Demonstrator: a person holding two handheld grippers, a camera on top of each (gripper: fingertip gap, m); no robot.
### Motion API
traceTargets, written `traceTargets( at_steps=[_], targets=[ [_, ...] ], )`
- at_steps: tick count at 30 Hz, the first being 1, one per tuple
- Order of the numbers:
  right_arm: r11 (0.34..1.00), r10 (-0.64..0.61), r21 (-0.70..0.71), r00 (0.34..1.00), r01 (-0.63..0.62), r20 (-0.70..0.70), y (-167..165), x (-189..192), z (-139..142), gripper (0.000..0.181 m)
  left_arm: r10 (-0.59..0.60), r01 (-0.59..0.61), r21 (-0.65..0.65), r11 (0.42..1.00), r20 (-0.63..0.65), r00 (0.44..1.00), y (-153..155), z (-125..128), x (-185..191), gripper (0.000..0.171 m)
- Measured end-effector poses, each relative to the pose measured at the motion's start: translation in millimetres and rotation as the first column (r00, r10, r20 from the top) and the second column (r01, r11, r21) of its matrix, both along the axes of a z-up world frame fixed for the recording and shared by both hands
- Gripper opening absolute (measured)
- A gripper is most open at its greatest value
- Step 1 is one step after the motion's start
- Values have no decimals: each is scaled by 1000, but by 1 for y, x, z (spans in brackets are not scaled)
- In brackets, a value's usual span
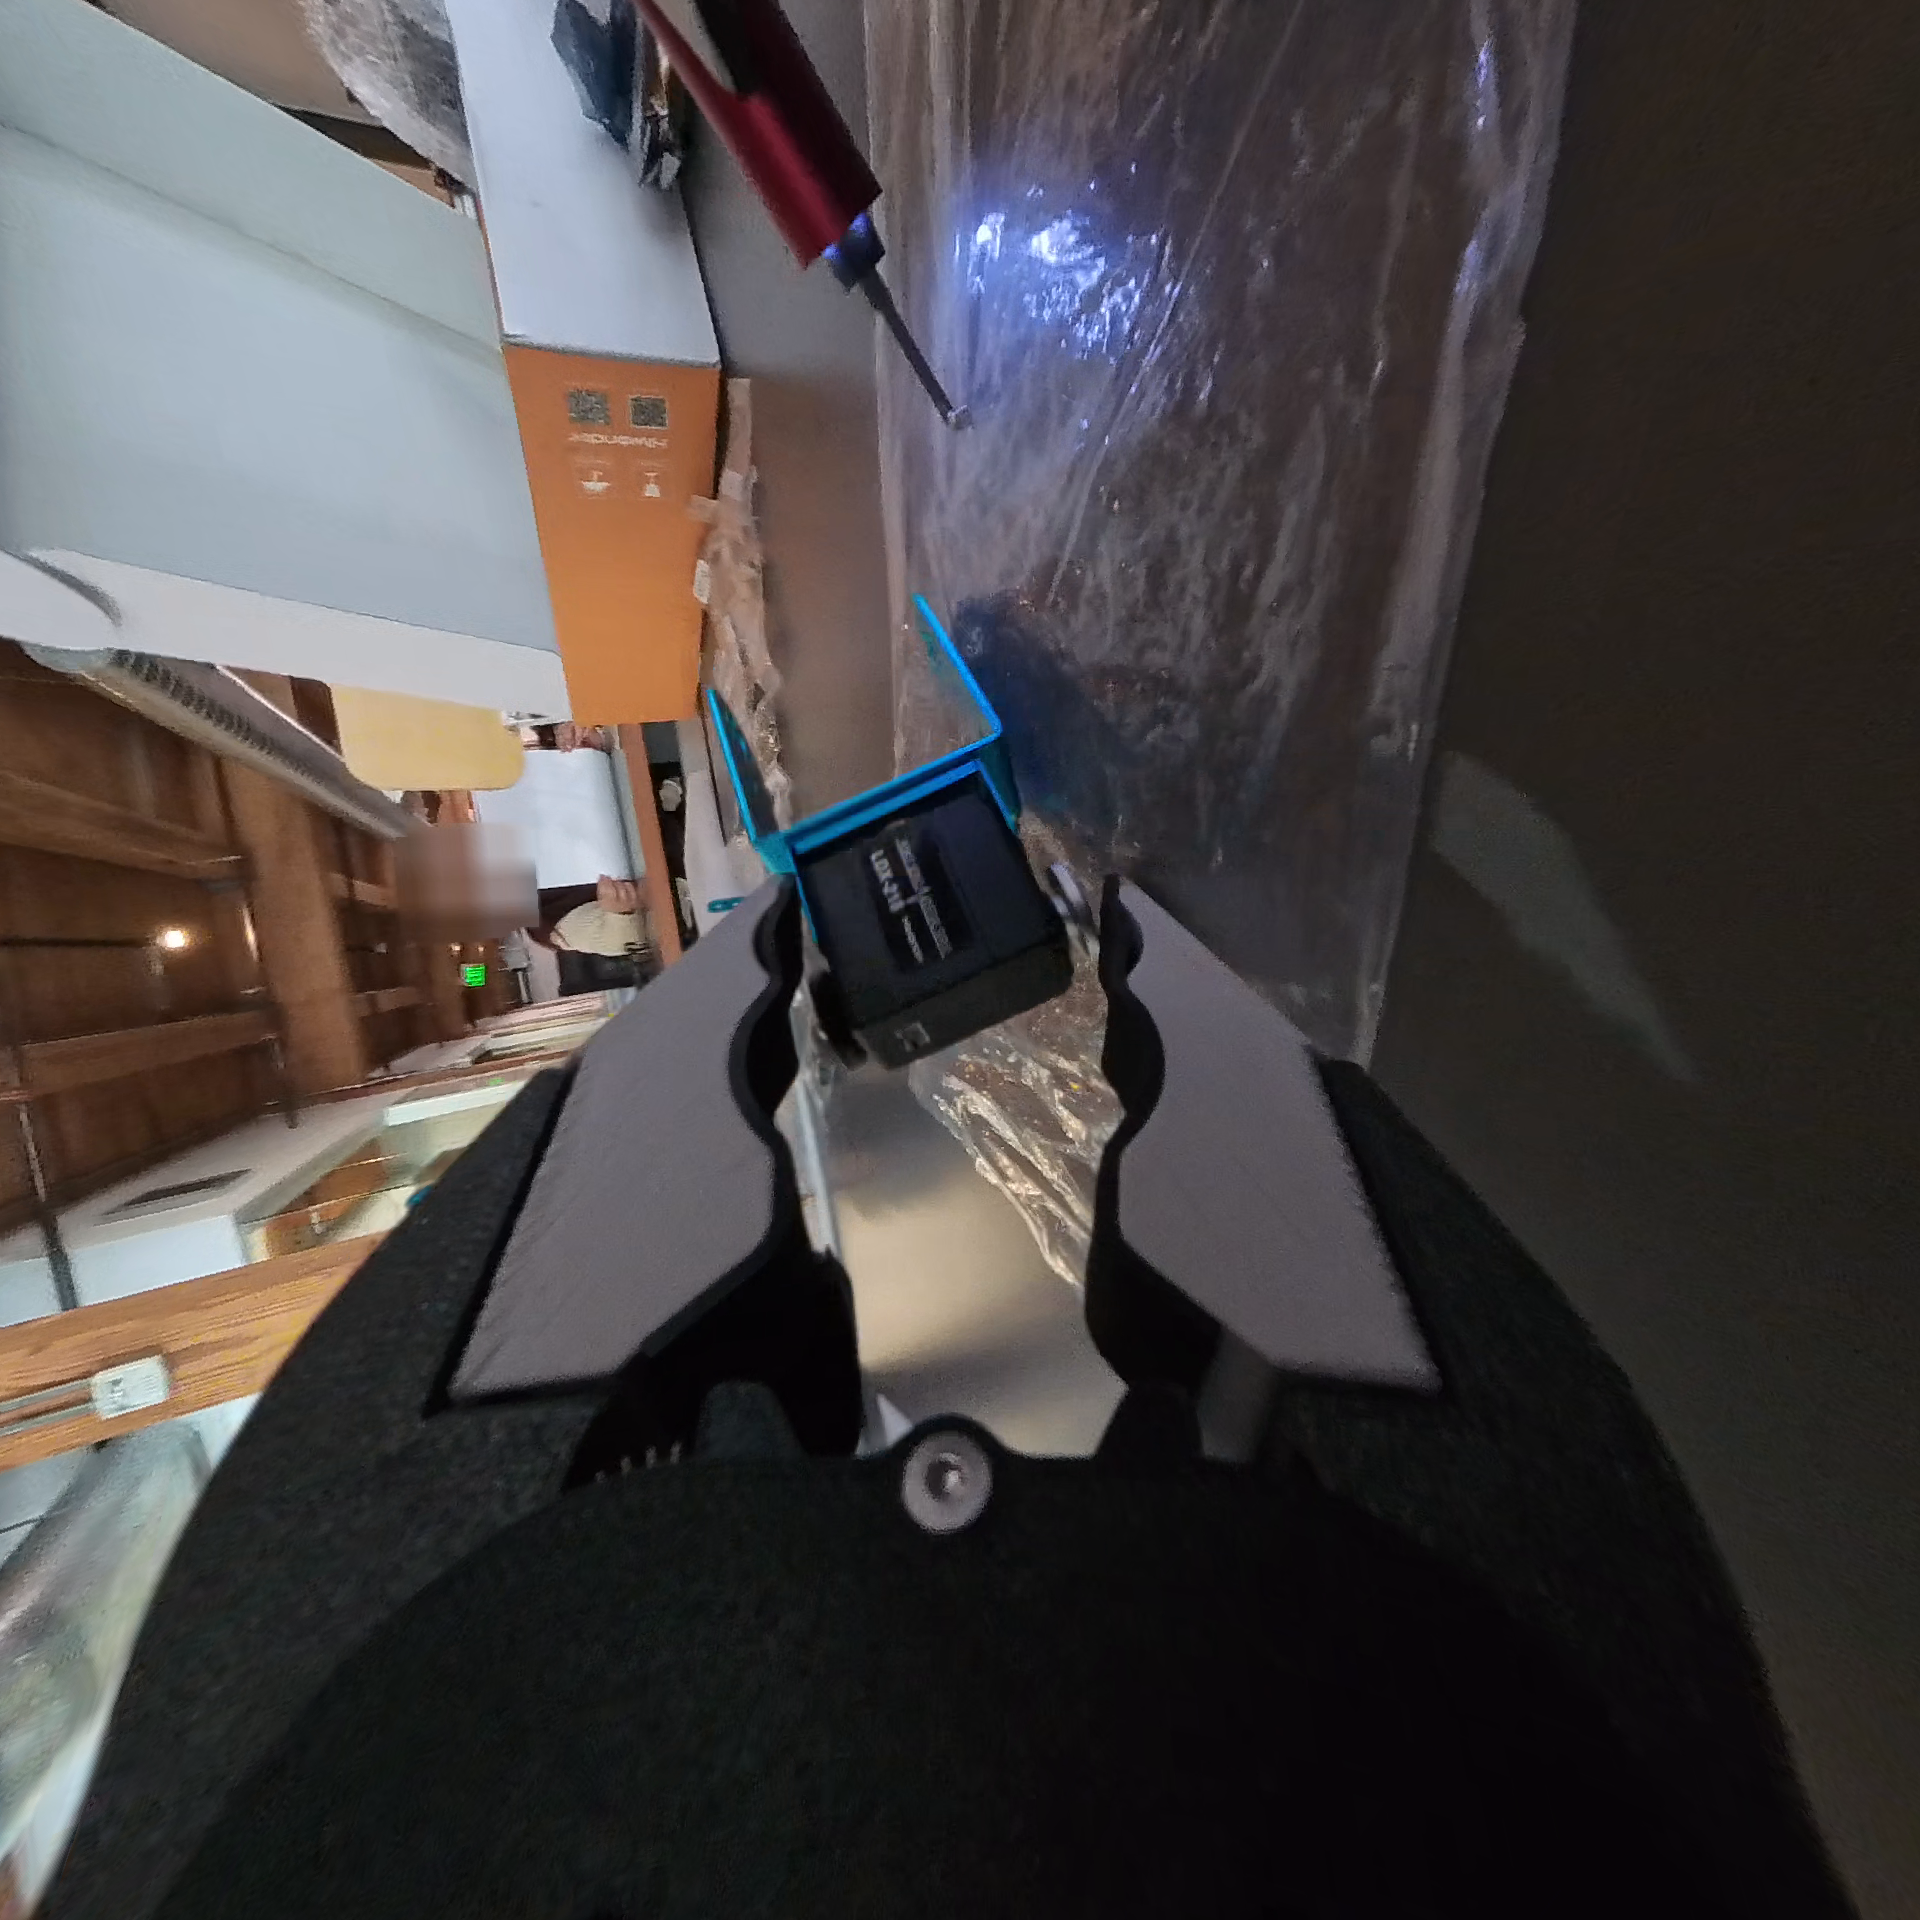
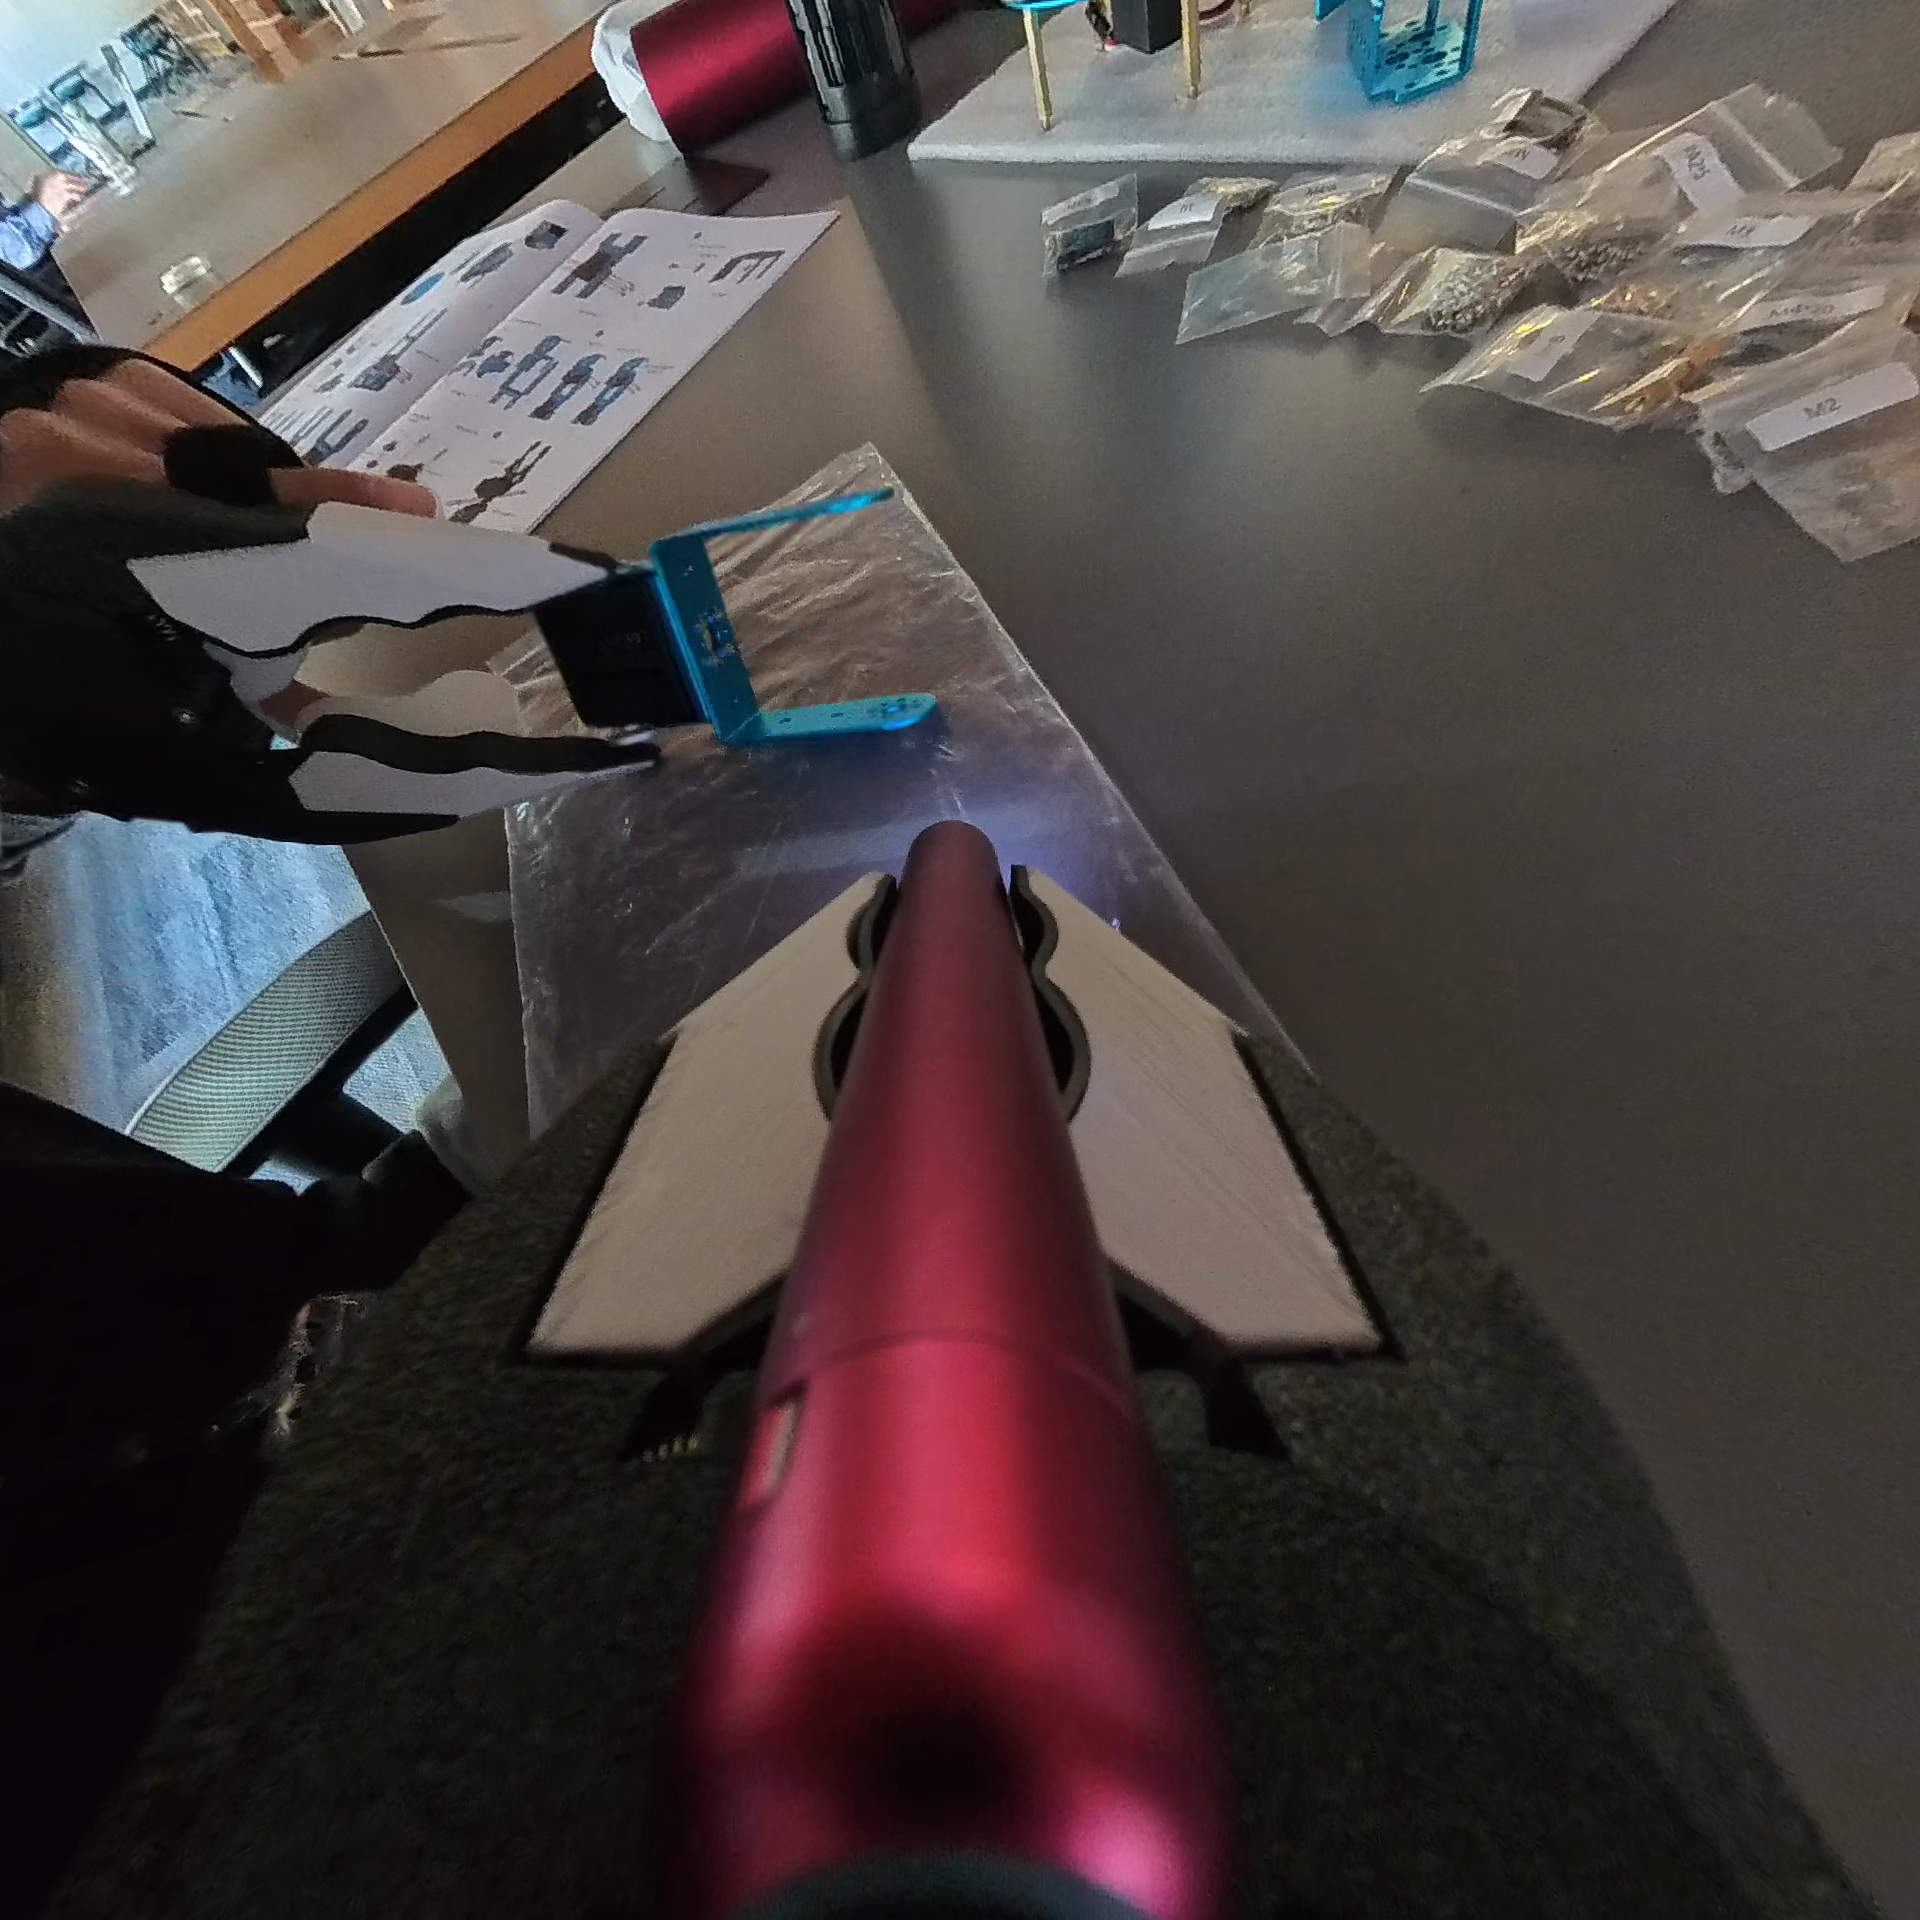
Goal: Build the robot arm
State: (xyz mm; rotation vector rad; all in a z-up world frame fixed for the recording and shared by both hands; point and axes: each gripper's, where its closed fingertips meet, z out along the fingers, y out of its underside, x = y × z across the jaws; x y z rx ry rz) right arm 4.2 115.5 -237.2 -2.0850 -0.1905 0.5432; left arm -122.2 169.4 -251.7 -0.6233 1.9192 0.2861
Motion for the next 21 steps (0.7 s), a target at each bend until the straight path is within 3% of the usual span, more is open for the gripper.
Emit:
traceTargets(
  at_steps=[4, 8, 10, 12, 13, 15, 16, 17, 19, 21],
  targets=[
    [1000, -12, -2, 1000, 12, -16, 0, 2, 0, 22, -12, 9, -111, 994, -29, 1000, -6, -7, -4, 42],
    [1000, -11, -2, 1000, 11, -12, -1, 2, 0, 22, 13, -17, -295, 955, -15, 1000, -9, -5, -7, 44],
    [1000, -12, 13, 1000, 12, 18, -6, 3, 5, 22, 43, -30, -522, 852, 13, 999, -20, 2, -5, 46],
    [997, -43, 67, 998, 39, 50, -16, 13, 20, 22, 21, -61, -782, 620, -61, 998, -44, 5, 0, 65],
    [994, -55, 101, 997, 51, 47, -23, 18, 30, 21, -13, -52, -836, 547, -70, 997, -52, 12, 10, 64],
    [985, -91, 150, 995, 85, 39, -38, 30, 46, 21, -120, 63, -875, 480, 5, 993, -64, 32, 43, 57],
    [981, -119, 160, 991, 109, 55, -46, 39, 50, 22, -169, 66, -890, 450, -13, 985, -68, 33, 60, 56],
    [978, -148, 163, 985, 133, 83, -54, 48, 52, 21, -199, 26, -887, 461, -75, 977, -67, 24, 77, 59],
    [969, -206, 165, 968, 182, 144, -70, 65, 55, 21, -214, -21, -828, 561, -170, 962, -53, 5, 115, 69],
    [956, -258, 186, 953, 228, 157, -86, 79, 60, 21, -249, -65, -820, 568, -247, 936, -47, -14, 140, 66]
  ],
)
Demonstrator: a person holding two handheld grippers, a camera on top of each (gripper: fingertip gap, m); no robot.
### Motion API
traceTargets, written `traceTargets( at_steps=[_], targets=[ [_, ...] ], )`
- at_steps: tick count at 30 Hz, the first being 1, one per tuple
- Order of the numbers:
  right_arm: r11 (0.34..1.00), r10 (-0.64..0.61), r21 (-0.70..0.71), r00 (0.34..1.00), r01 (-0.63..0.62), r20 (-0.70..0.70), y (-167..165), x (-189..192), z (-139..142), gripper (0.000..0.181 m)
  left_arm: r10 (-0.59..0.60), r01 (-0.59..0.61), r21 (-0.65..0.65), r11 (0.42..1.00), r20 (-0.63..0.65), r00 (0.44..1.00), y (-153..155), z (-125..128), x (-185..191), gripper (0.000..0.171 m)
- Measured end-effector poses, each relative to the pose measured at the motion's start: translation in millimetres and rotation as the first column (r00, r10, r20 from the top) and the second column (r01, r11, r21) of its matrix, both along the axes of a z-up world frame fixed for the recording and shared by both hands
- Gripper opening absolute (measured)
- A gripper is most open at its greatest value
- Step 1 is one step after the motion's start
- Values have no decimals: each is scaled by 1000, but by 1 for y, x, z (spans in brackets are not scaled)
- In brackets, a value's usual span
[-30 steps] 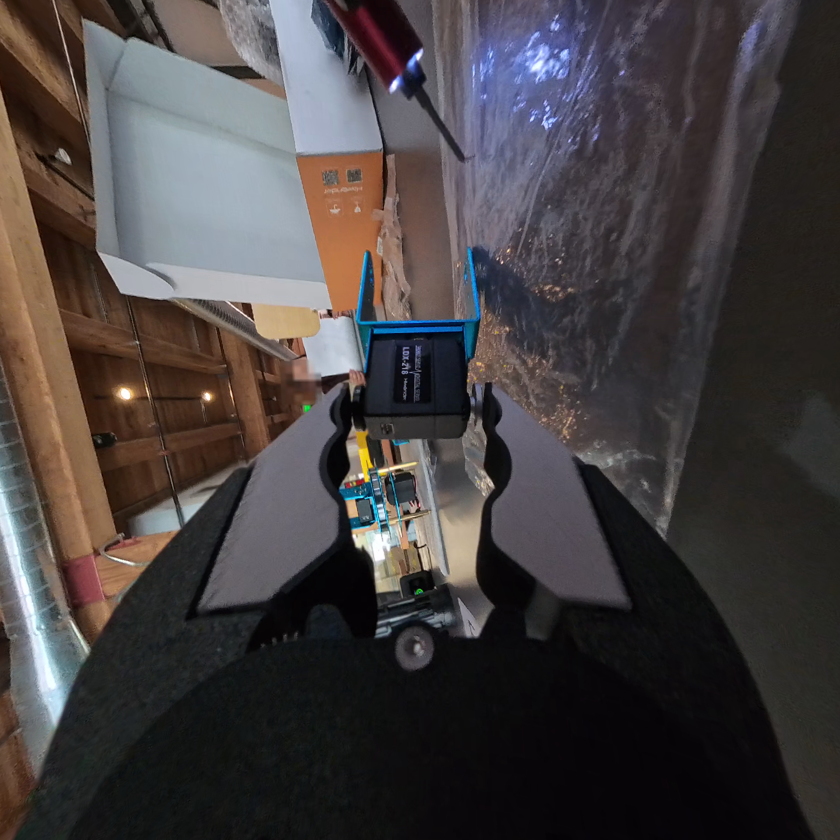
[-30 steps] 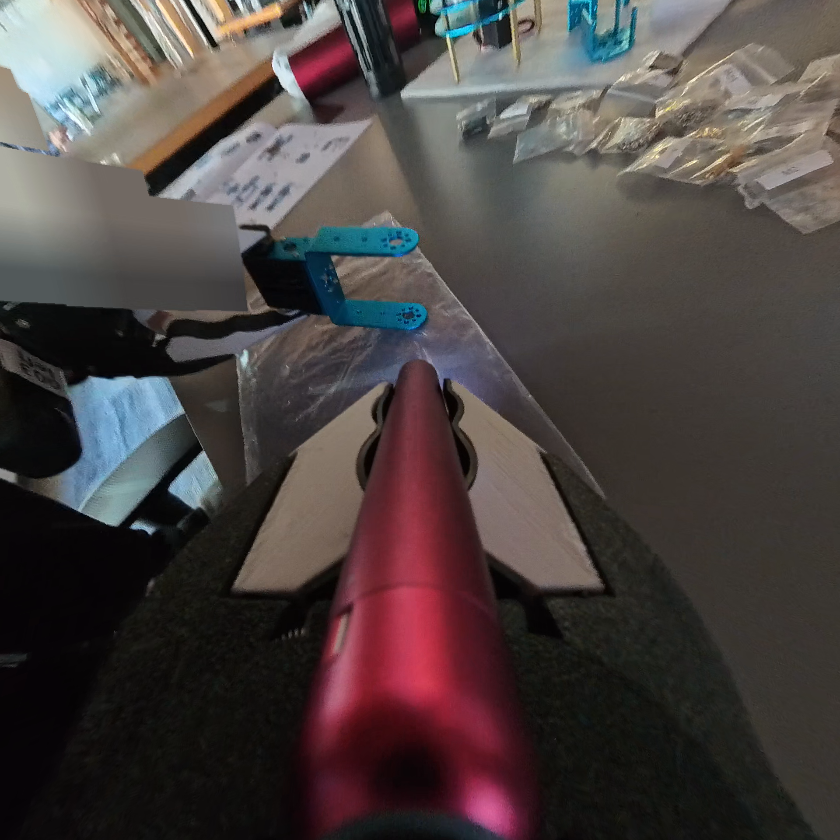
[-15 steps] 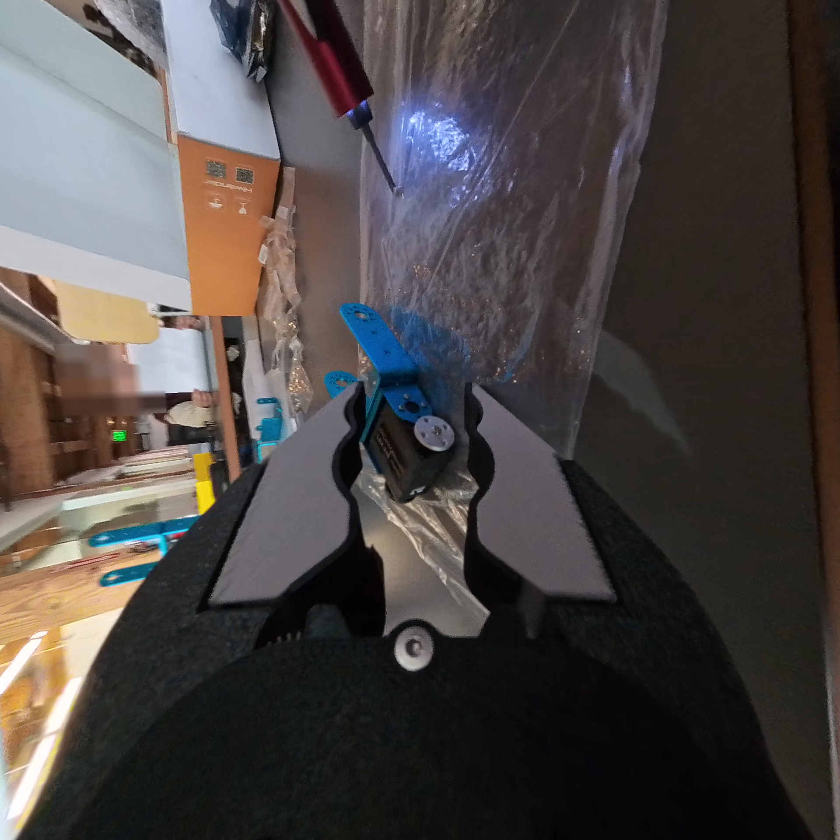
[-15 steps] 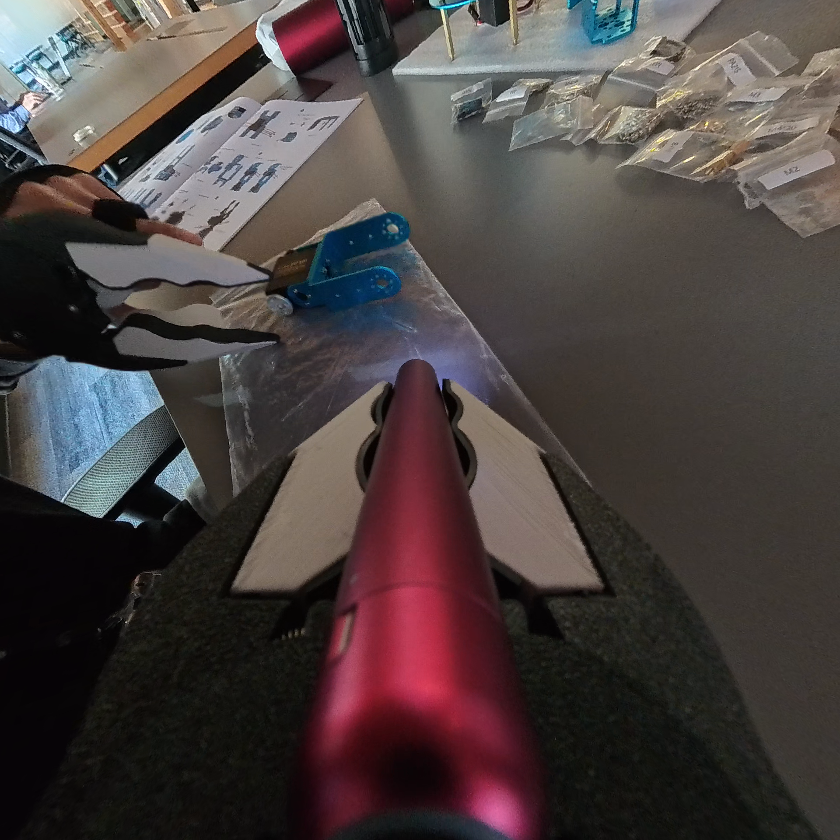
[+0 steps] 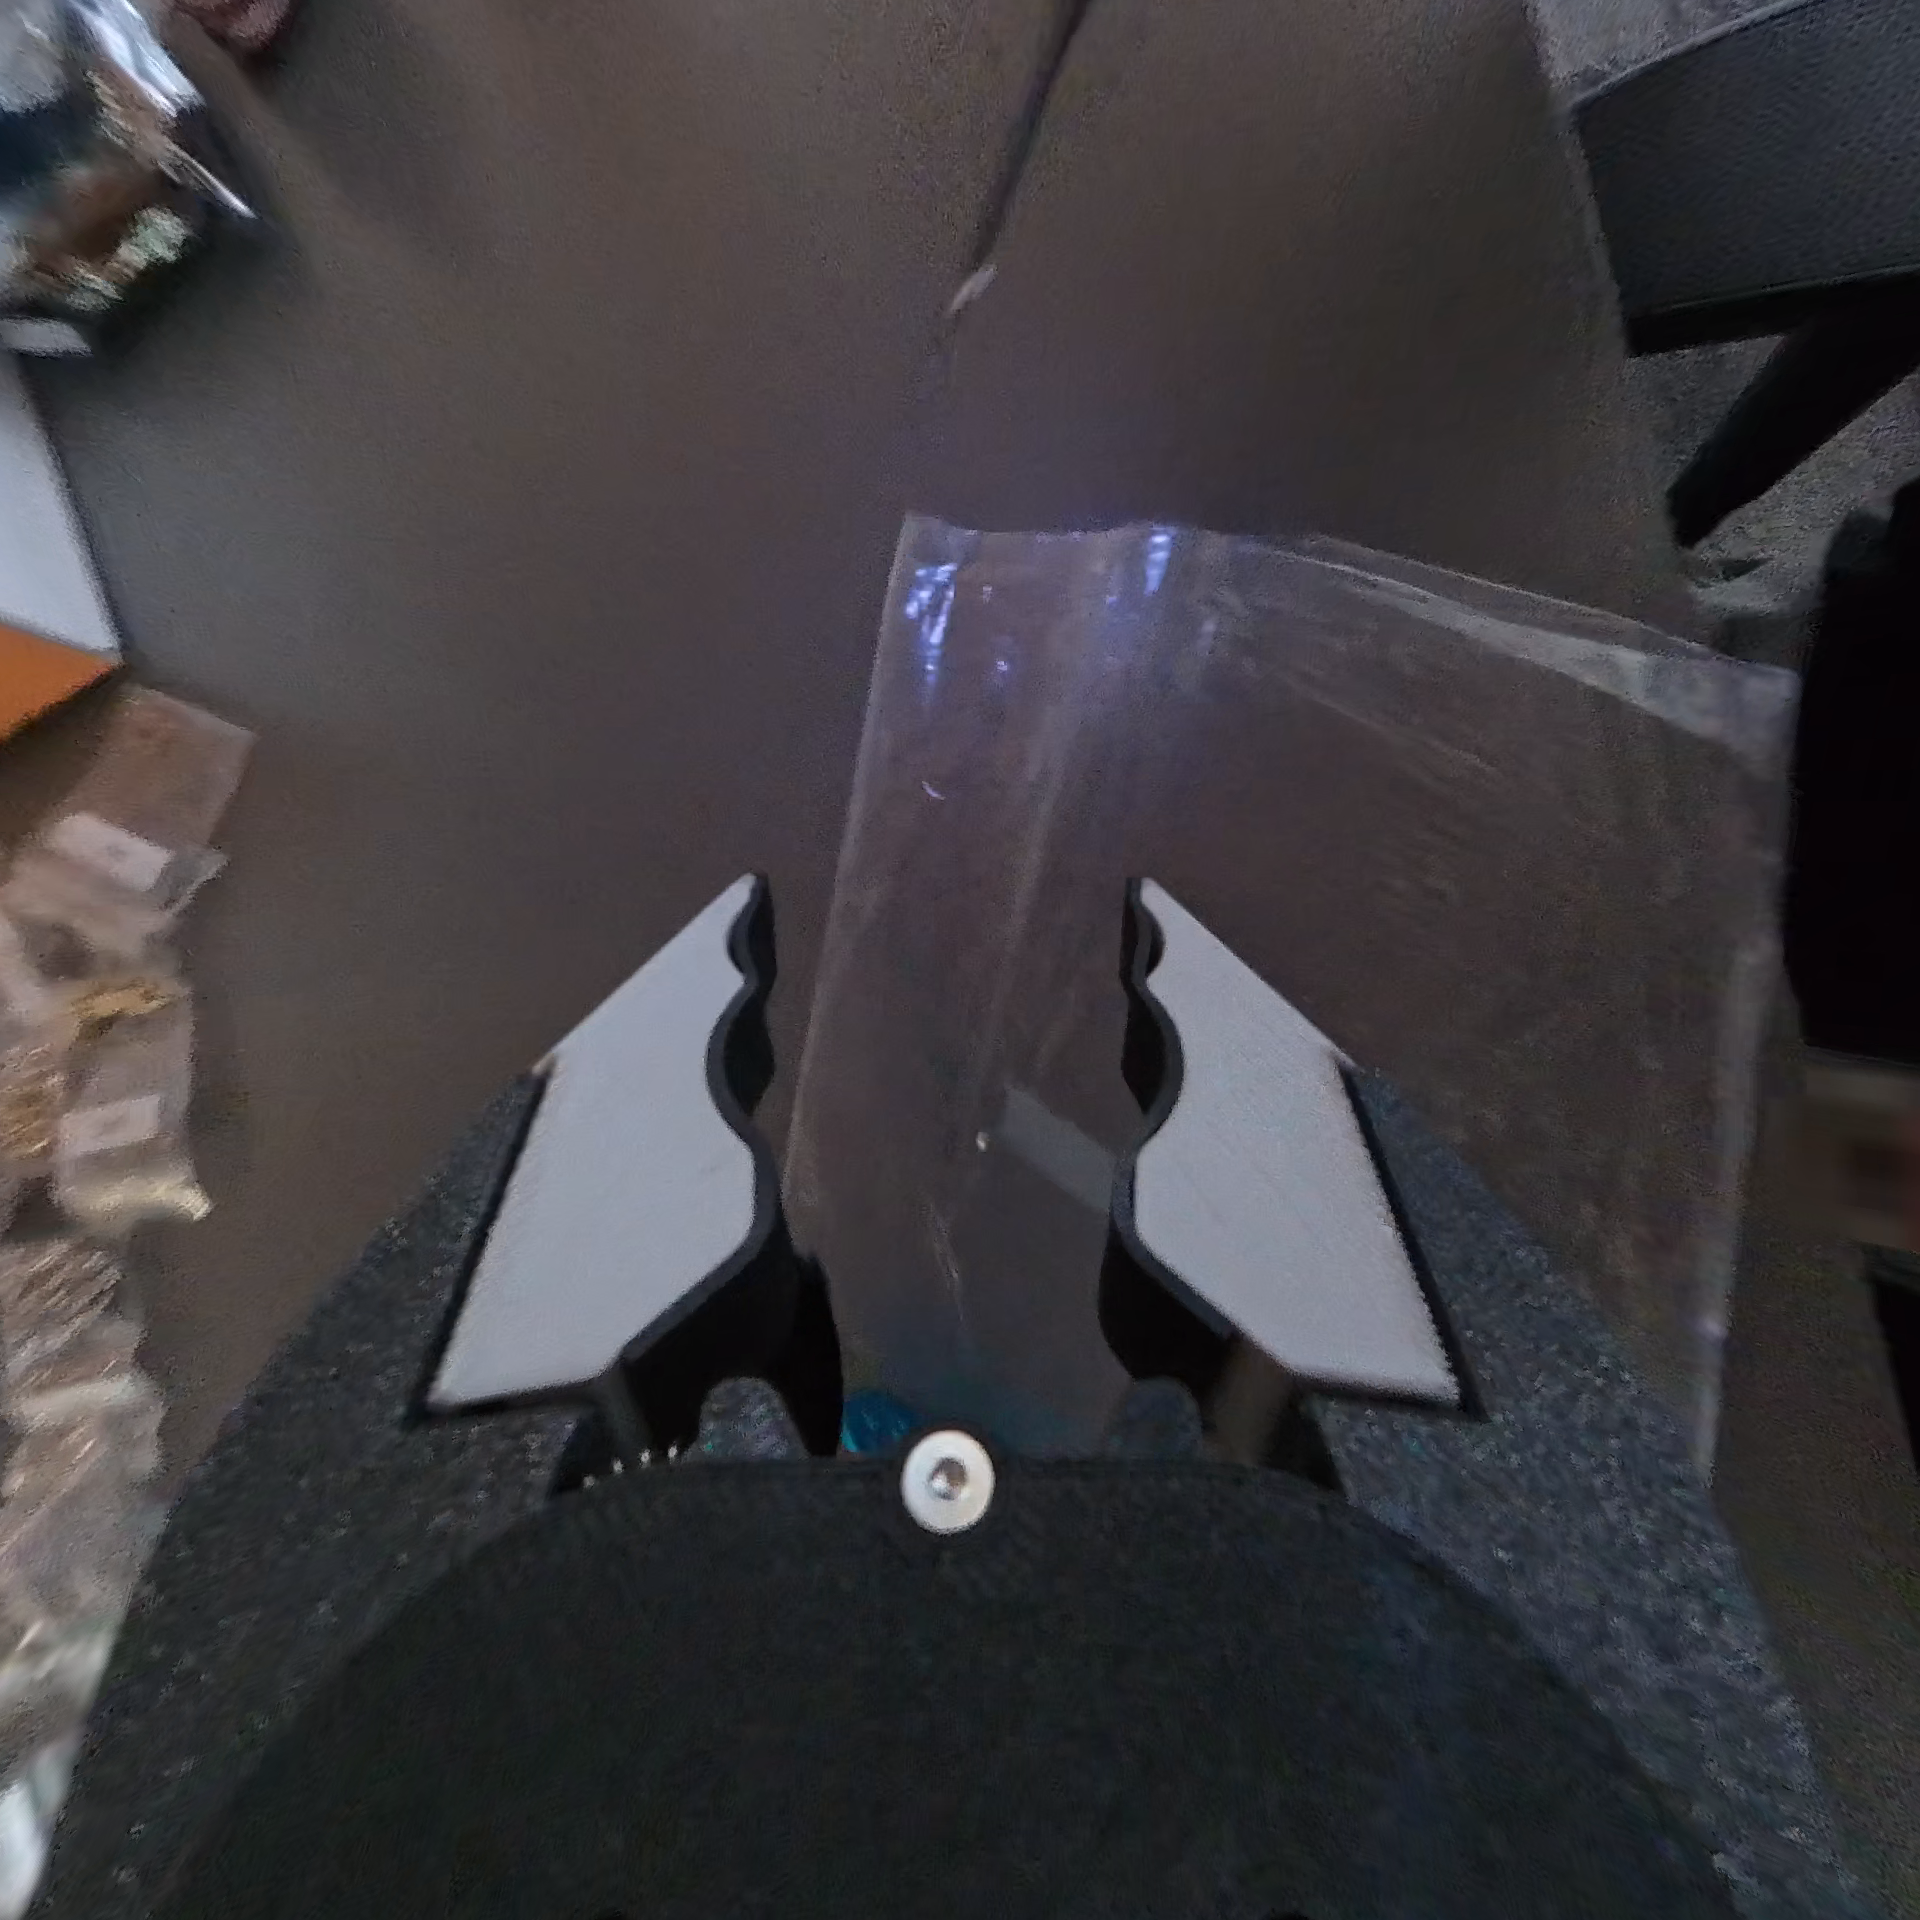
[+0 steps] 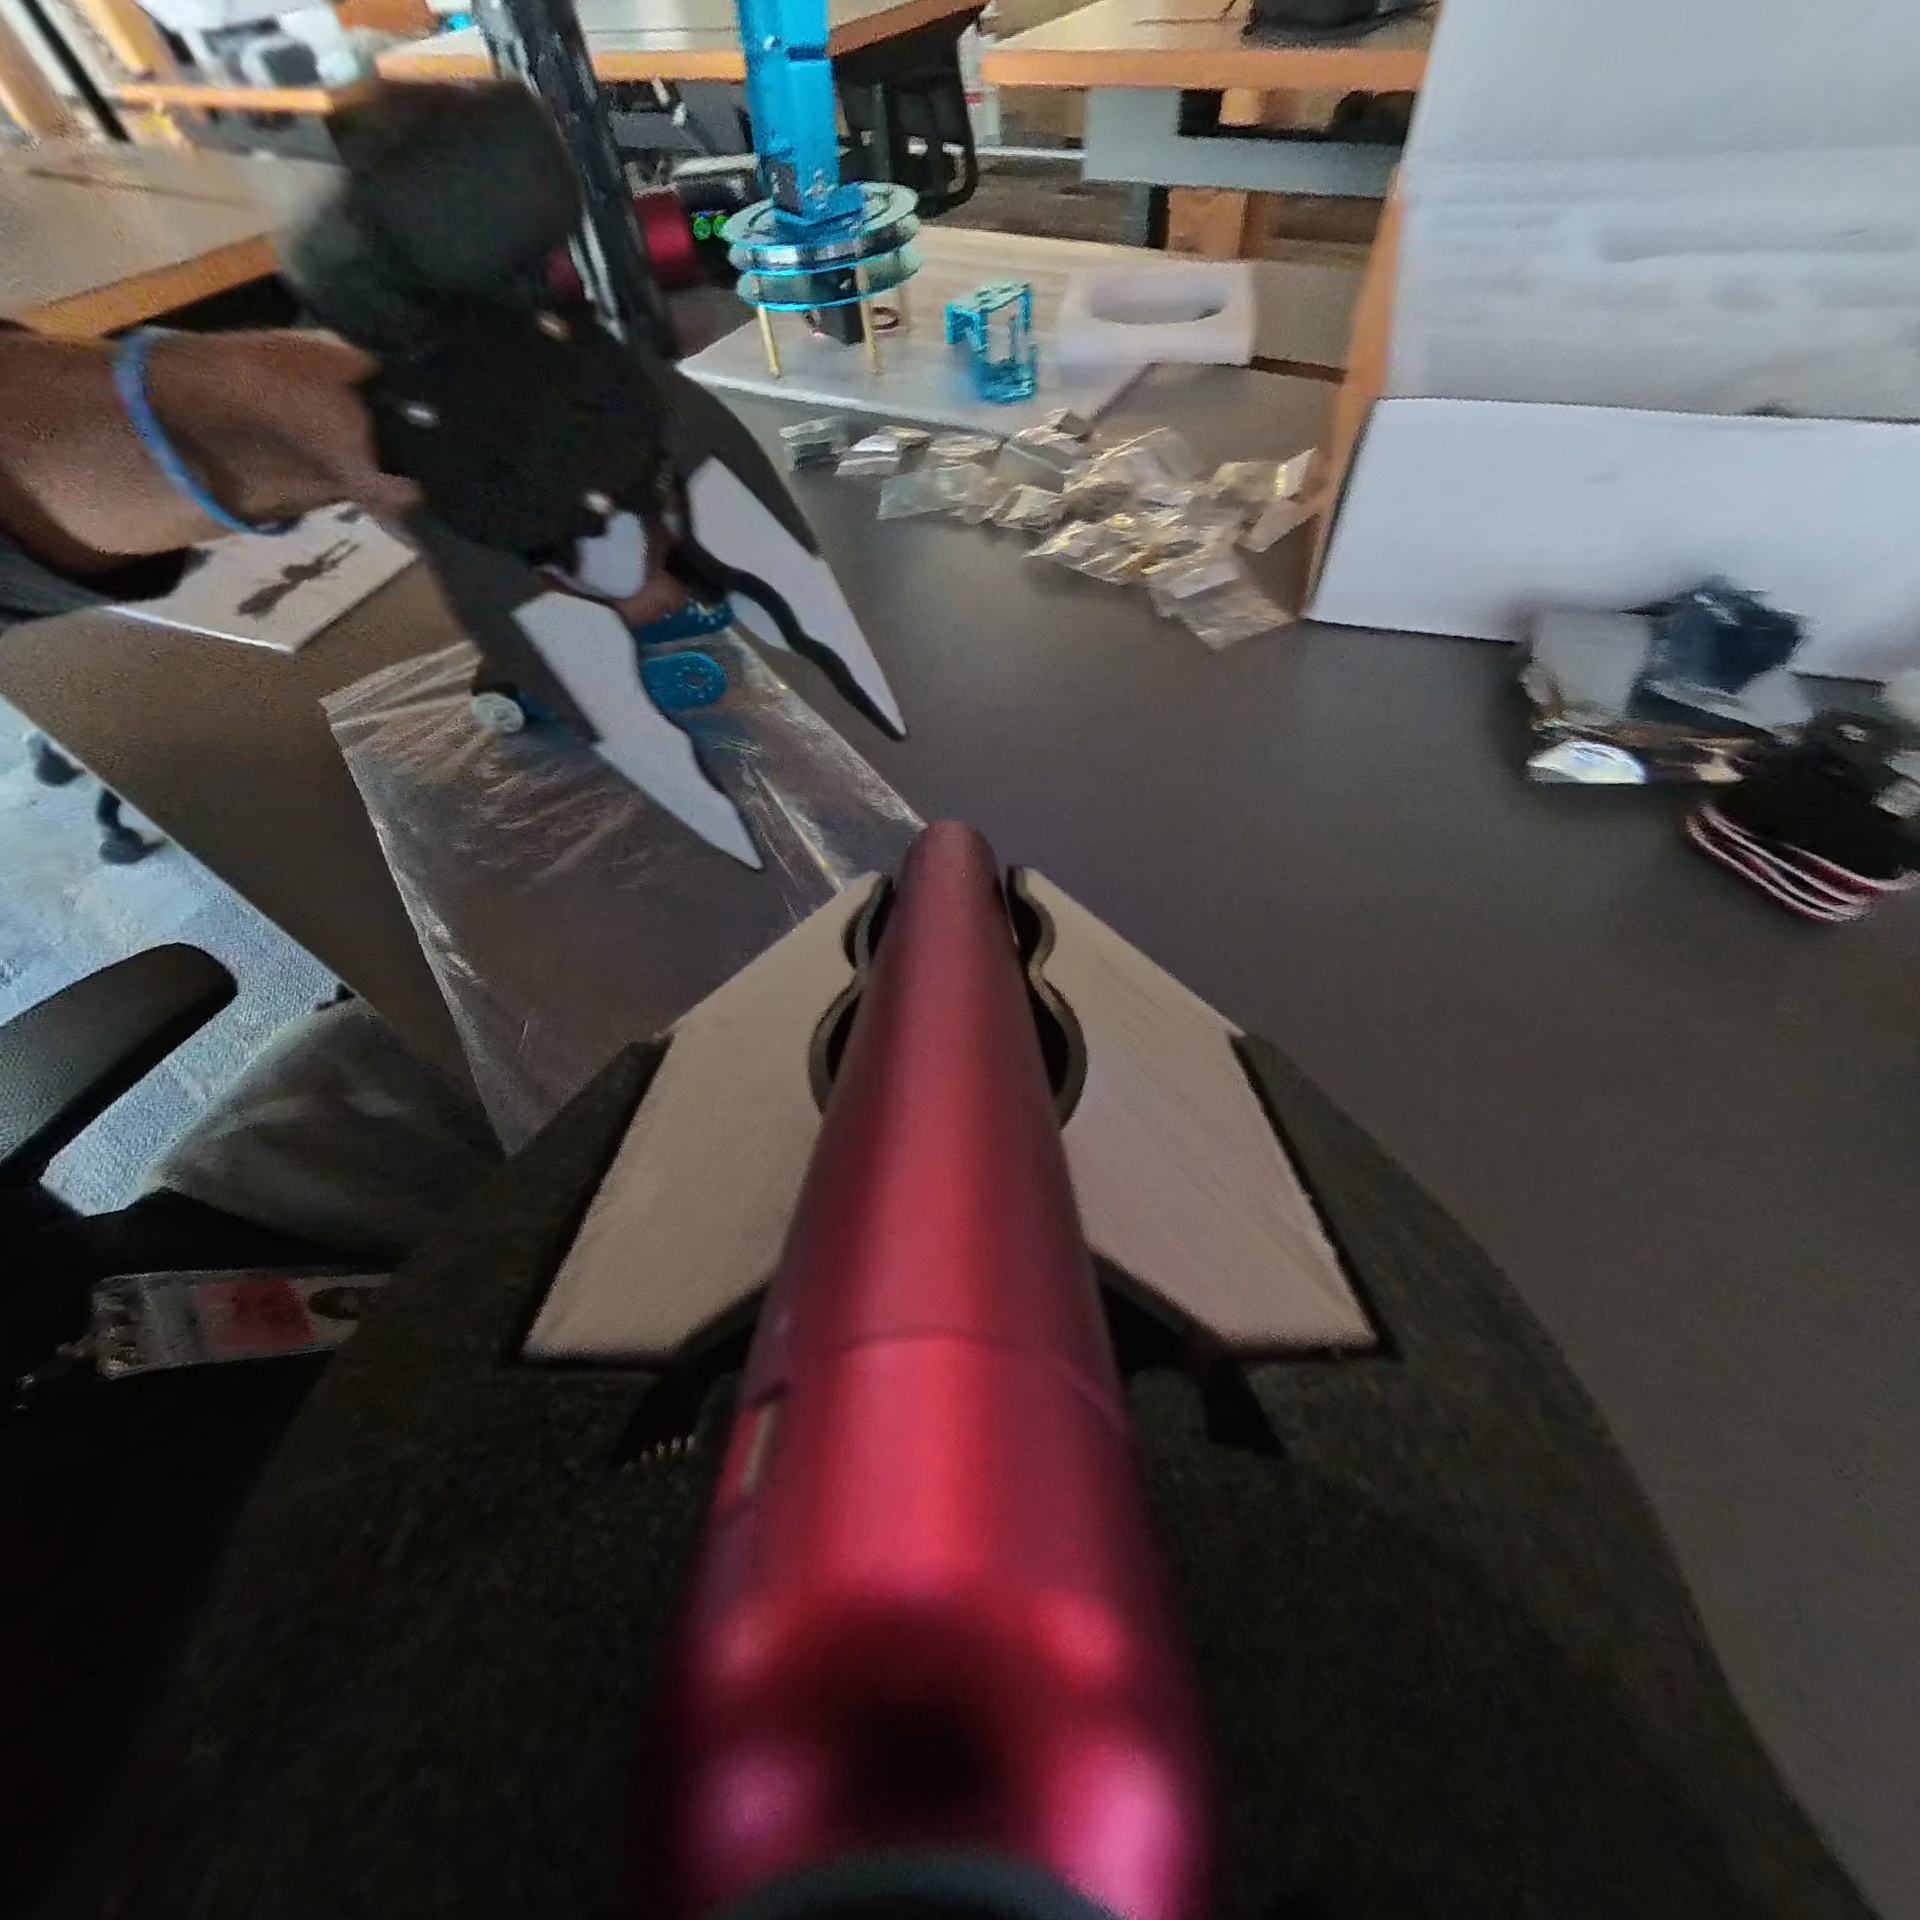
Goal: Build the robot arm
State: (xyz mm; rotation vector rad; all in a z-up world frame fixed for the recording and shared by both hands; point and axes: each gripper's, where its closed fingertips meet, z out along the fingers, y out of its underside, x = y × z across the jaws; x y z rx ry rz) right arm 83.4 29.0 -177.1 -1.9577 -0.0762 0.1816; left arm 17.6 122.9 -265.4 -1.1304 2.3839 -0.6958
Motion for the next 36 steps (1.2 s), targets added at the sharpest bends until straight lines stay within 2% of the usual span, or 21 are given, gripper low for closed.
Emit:
traceTargets(
  at_steps=[2, 3, 6, 8, 11, 14, 18, 19, 21, 22, 24, 27, 30, 31, 33, 36],
  targets=[
    [1000, -17, 13, 999, 18, -30, -17, 7, 2, 21, -23, 18, -62, 998, -78, 997, 0, -13, 10, 61],
    [999, -28, 20, 999, 28, -40, -25, 12, 2, 21, -34, 24, -110, 994, -94, 995, -3, -12, 10, 48],
    [997, -73, 21, 996, 74, -55, -46, 26, -5, 21, -64, 53, -113, 992, -91, 994, -5, -13, 7, 27],
    [996, -90, 15, 994, 91, -69, -56, 33, -11, 21, -80, 73, -88, 993, -74, 994, -4, -14, 4, 0],
    [995, -98, 14, 991, 100, -90, -63, 38, -17, 21, -49, 45, -48, 998, -87, 995, 14, -14, 6, 0],
    [997, -79, 21, 993, 81, -89, -65, 32, -17, 22, 67, -65, 24, 998, -89, 994, 60, -15, 17, 0],
    [998, -48, 30, 996, 50, -70, -60, 25, -13, 22, 173, -178, -44, 983, -100, 980, 92, -13, 27, 0],
    [999, -38, 32, 997, 41, -73, -57, 23, -12, 21, 189, -194, -51, 980, -87, 978, 96, -11, 29, 3],
    [999, -14, 42, 996, 17, -84, -52, 18, -10, 21, 208, -210, -62, 976, -43, 977, 104, 3, 25, 28],
    [999, 5, 48, 996, 0, -92, -49, 13, -9, 21, 213, -214, -72, 974, -26, 977, 107, 15, 19, 34],
    [997, 51, 66, 993, -44, -103, -43, 2, -9, 22, 201, -200, -77, 977, 11, 979, 113, 44, -5, 39],
    [992, 106, 74, 988, -98, -115, -33, -13, -14, 21, 53, -54, 26, 998, 21, 998, 109, 72, -63, 38],
    [991, 126, 49, 985, -121, -119, -21, -23, -24, 22, -48, 65, 125, 990, -133, 990, 97, 63, -115, 40],
    [991, 130, 40, 984, -126, -118, -17, -26, -27, 22, -54, 78, 105, 991, -216, 975, 87, 54, -129, 45],
    [989, 148, 23, 983, -146, -108, -11, -33, -30, 21, -40, 92, 126, 988, -365, 930, 78, 33, -151, 71],
    [982, 191, 18, 979, -190, -69, -9, -44, -31, 21, -15, 107, 238, 965, -358, 933, 82, 9, -154, 82]
  ],
)
